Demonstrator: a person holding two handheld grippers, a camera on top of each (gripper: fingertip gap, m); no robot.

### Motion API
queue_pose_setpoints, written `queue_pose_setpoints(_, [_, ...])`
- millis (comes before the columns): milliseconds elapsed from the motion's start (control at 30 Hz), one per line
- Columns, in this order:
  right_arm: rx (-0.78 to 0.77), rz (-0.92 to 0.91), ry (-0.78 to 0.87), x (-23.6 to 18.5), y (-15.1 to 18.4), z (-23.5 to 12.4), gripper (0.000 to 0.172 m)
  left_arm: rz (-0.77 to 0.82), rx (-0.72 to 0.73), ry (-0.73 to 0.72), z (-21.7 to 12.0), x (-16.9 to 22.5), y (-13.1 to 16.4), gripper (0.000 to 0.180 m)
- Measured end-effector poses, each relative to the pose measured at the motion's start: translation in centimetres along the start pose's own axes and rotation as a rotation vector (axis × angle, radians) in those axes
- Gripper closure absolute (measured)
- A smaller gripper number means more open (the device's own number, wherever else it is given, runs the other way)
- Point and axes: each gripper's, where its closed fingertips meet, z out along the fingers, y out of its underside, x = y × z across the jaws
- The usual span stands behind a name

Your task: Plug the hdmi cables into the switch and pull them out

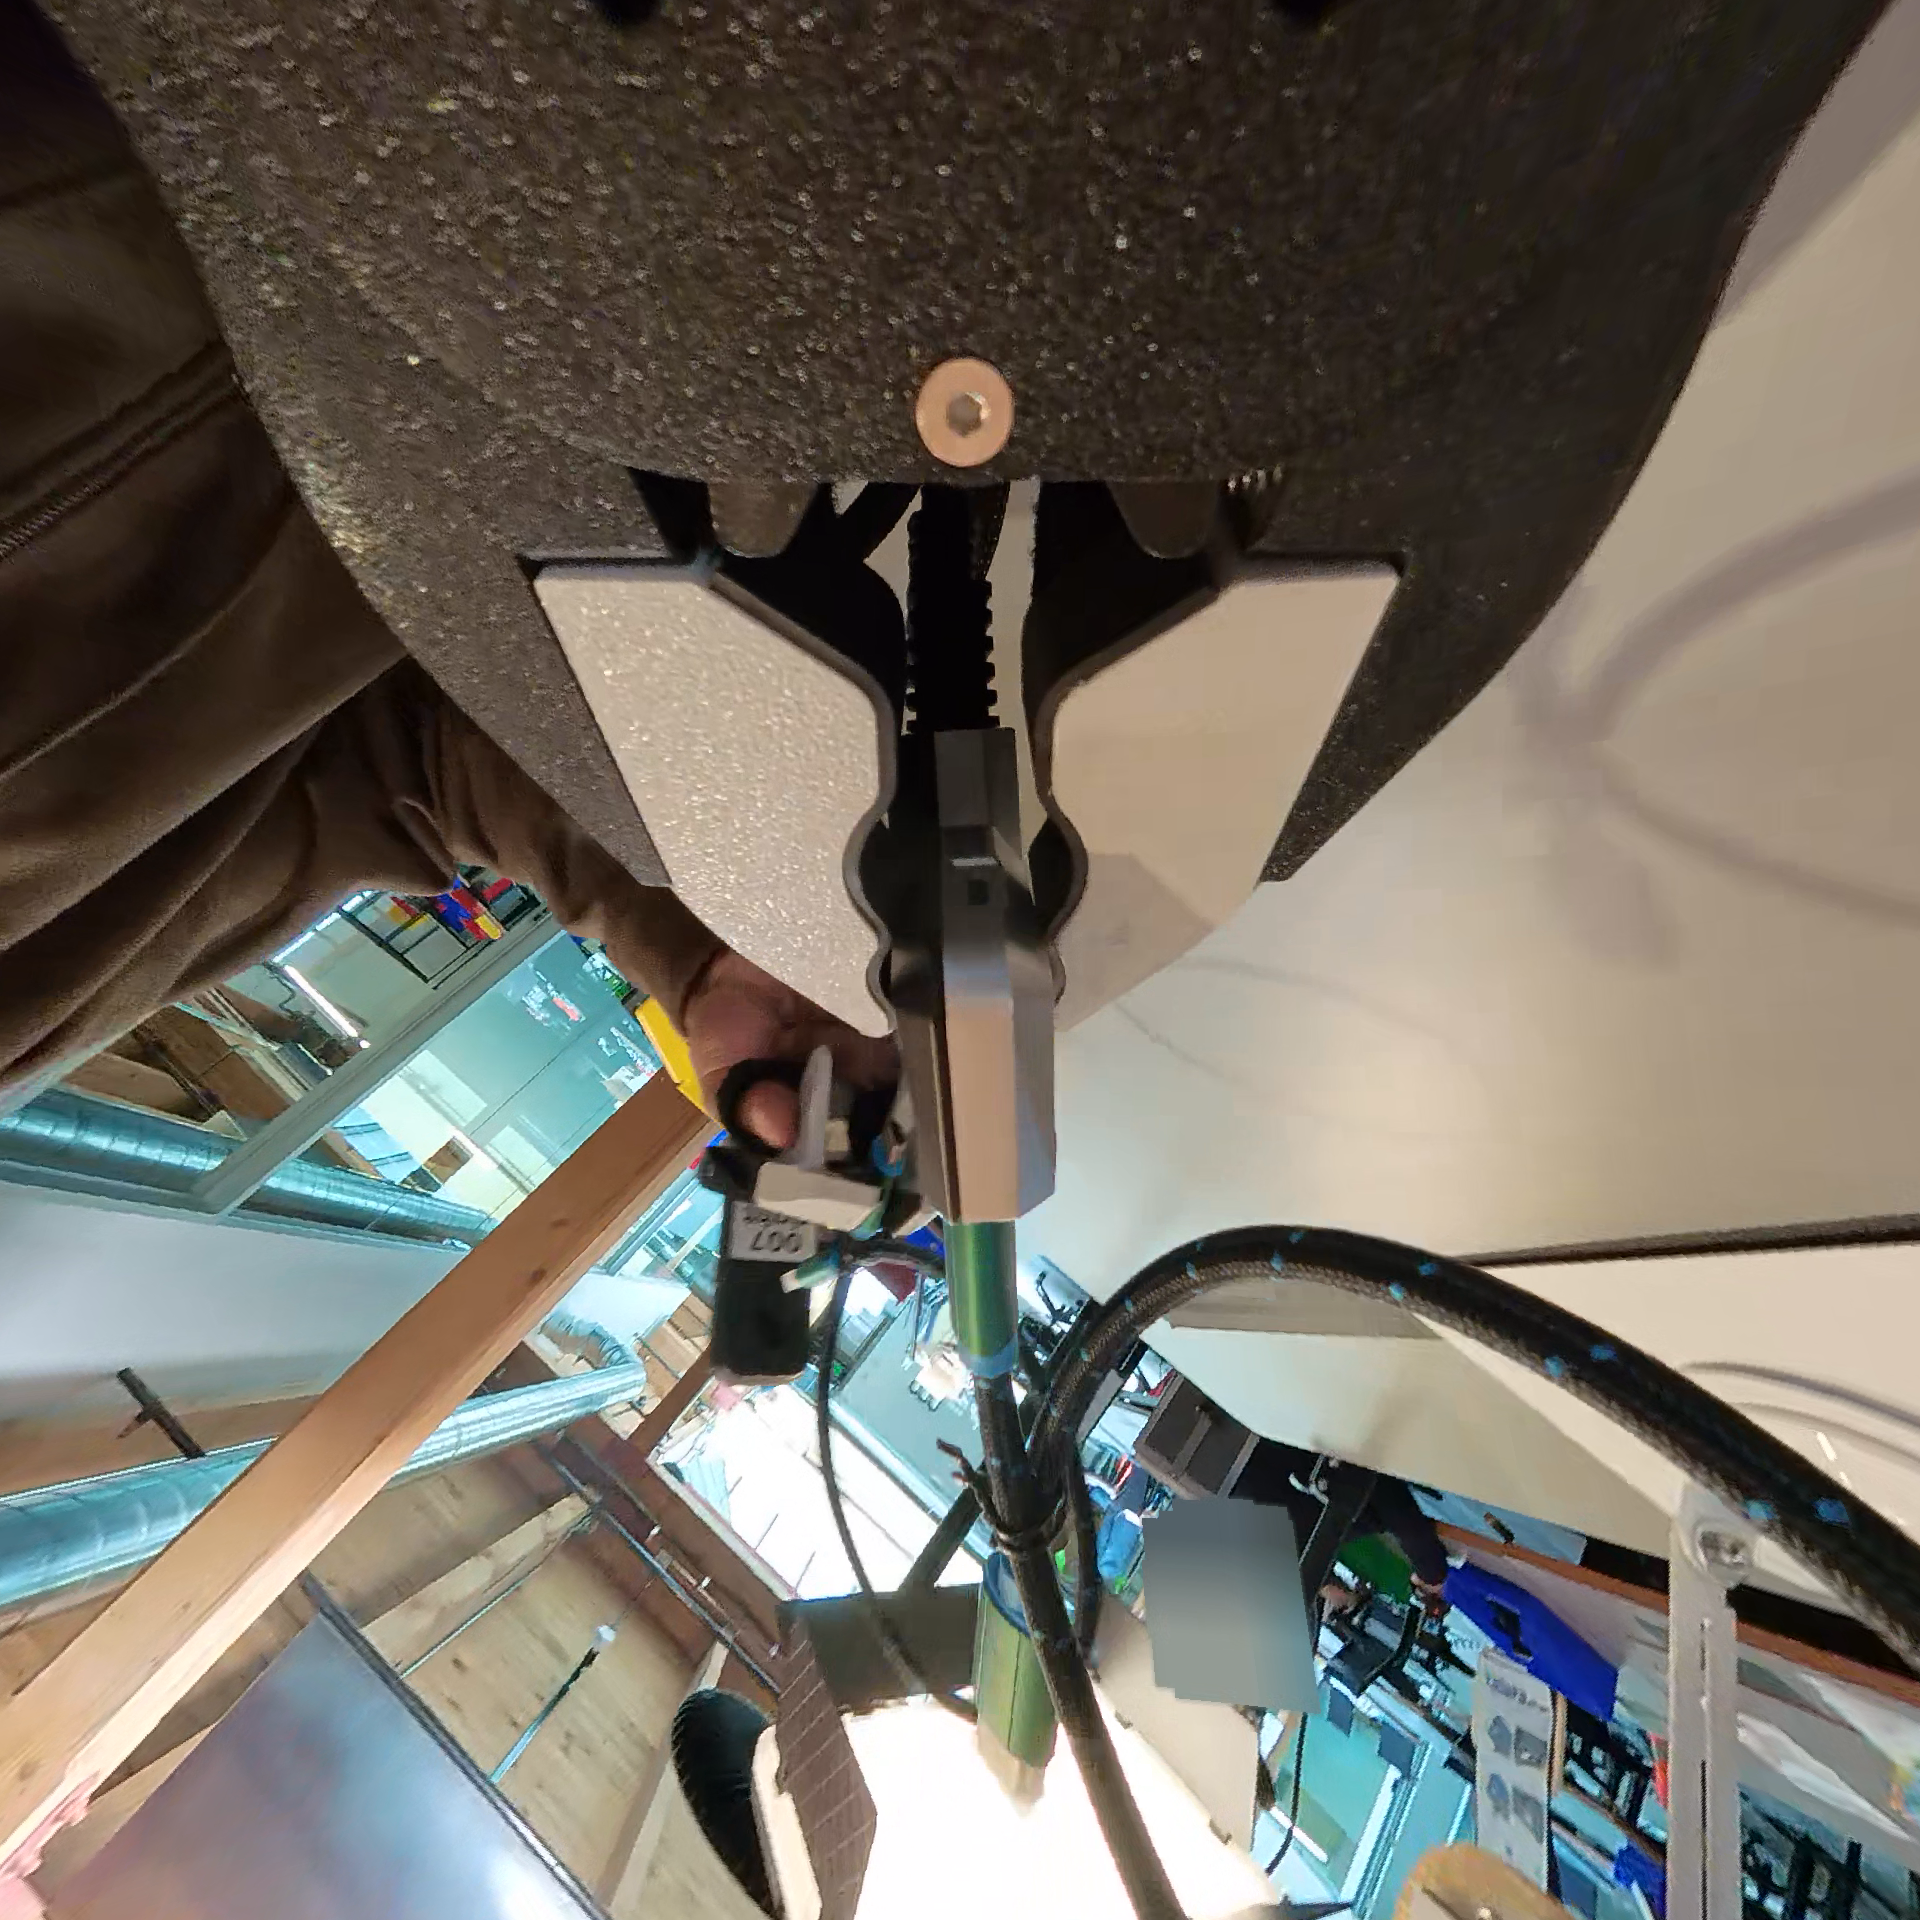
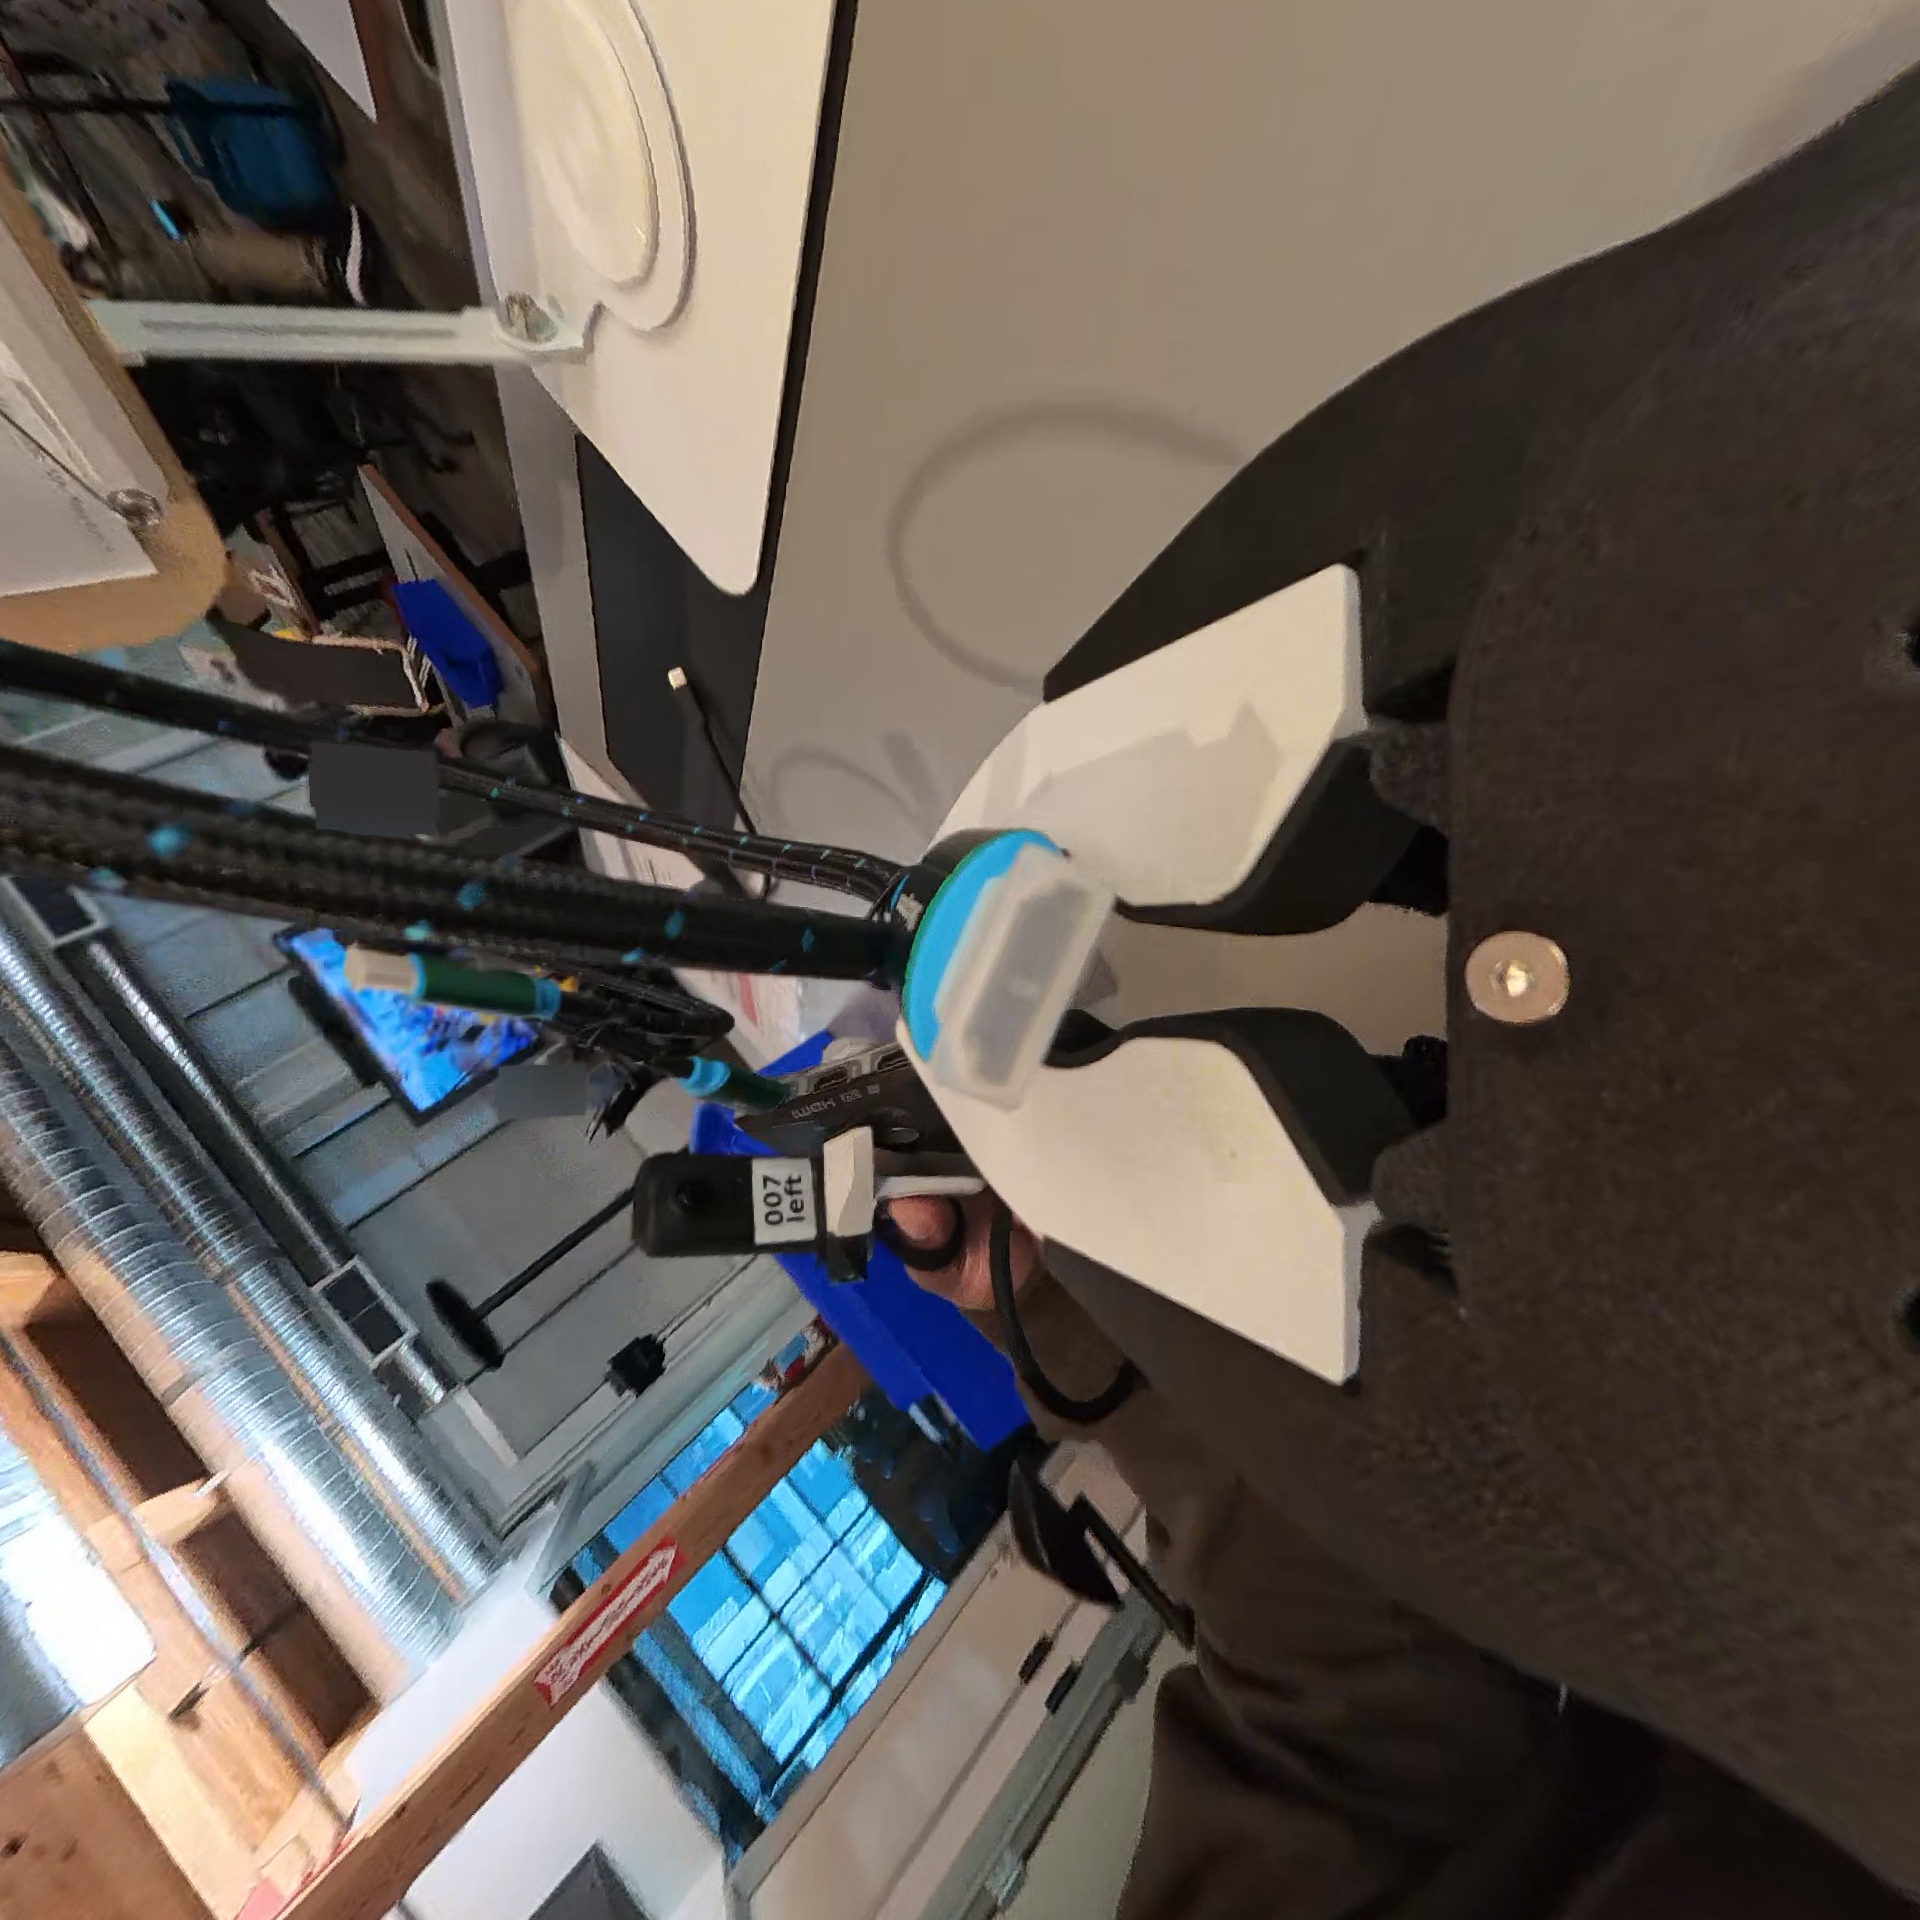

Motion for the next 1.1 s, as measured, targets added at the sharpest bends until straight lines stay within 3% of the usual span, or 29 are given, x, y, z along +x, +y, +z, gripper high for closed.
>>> queue_pose_setpoints(133, [-0.042, -0.124, 0.154, -1.6, -1.2, -2.0, 0.161, -0.010, -0.017, -0.013, 0.1, -0.4, 0.3, 0.159])
queue_pose_setpoints(367, [-0.044, -0.156, 0.339, -4.1, -1.9, -7.5, 0.161, -0.013, -0.040, -0.034, 0.4, -0.7, 0.6, 0.159])
queue_pose_setpoints(467, [-0.134, -0.245, 0.550, -4.0, -2.9, -13.8, 0.161, -0.013, -0.036, -0.034, 0.3, -0.7, 0.6, 0.159])
queue_pose_setpoints(567, [-0.248, -0.299, 0.835, -2.8, -3.7, -22.6, 0.161, -0.021, -0.033, -0.040, 0.3, -0.8, 0.6, 0.159])
queue_pose_setpoints(700, [-0.479, -0.205, 1.128, -0.9, -1.4, -33.0, 0.161, -0.019, -0.039, -0.048, 0.3, -0.9, 0.7, 0.159])
queue_pose_setpoints(833, [-0.675, -0.159, 1.343, 0.7, 0.6, -39.4, 0.161, -0.016, -0.045, -0.058, 0.4, -1.0, 0.8, 0.159])
queue_pose_setpoints(900, [-0.744, -0.171, 1.407, 1.4, 1.0, -40.7, 0.161, -0.016, -0.044, -0.062, 0.4, -1.0, 0.8, 0.159])
queue_pose_setpoints(1067, [-0.797, -0.182, 1.368, 2.0, 1.6, -40.2, 0.160, -0.017, -0.036, -0.065, 0.3, -1.1, 0.7, 0.159])
queue_pose_setpoints(1100, [-0.808, -0.165, 1.339, 1.8, 1.9, -39.9, 0.153, -0.017, -0.035, -0.065, 0.3, -1.1, 0.7, 0.159])
